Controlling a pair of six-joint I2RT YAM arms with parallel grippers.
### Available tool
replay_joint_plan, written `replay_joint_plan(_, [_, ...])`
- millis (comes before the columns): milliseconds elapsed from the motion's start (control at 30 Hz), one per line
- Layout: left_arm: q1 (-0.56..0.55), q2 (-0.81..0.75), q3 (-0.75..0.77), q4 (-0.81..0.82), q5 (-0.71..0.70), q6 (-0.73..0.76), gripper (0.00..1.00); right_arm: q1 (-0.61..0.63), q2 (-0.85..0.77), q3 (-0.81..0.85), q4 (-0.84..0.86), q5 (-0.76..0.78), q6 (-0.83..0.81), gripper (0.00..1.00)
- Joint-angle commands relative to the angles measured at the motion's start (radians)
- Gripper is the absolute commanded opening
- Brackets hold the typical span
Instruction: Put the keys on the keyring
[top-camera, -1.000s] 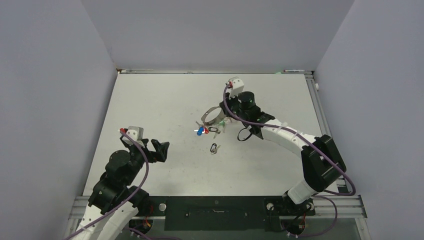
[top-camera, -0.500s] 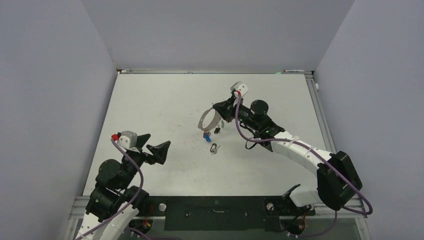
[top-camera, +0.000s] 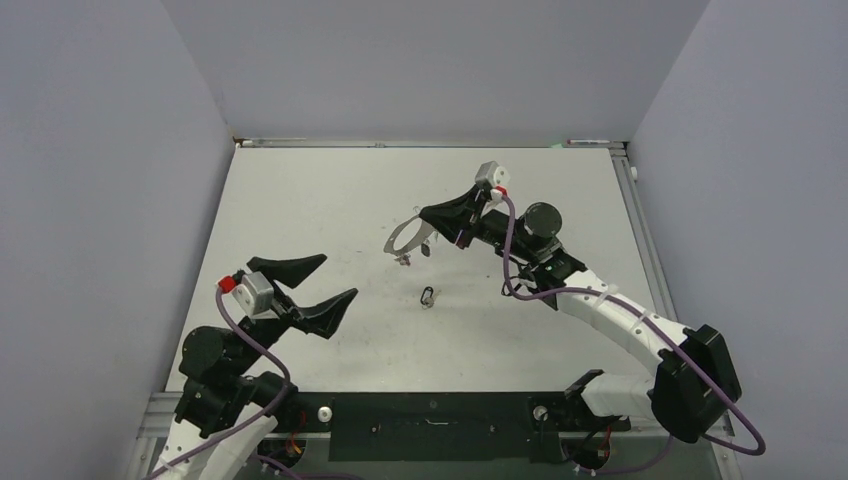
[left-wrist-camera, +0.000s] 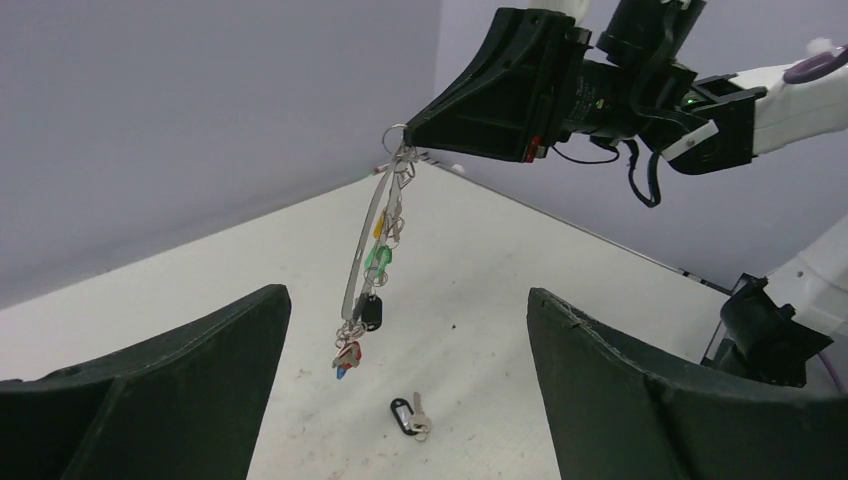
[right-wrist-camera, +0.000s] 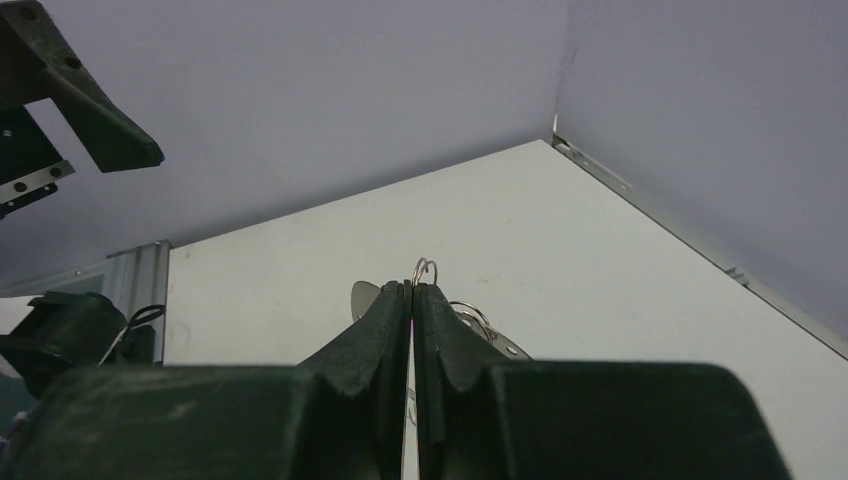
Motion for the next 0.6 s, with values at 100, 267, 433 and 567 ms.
replay_joint_plan(100, [0.003,0.101,0.038,0.29,0.173,-0.013,0.81,0.017,-0.112,-0.016,0.137,-0.148,0.057,0.05])
replay_joint_plan(267, [-0.008,0.163,0.061,0.353,0.246,-0.018,0.67,0.042,-0.164,-0.047,0.177,-0.213,0.12,0.05])
replay_joint_plan(433, [-0.014,0.157,0.028,0.442,0.388,-0.023,0.64,0.129,-0.219,-0.082,0.21,-0.265,0.172,0.05])
replay_joint_plan(567, [-0.016,0.144,-0.009,0.525,0.455,-0.056,0.64,0.22,-0.233,-0.092,0.2,-0.261,0.165,0.05])
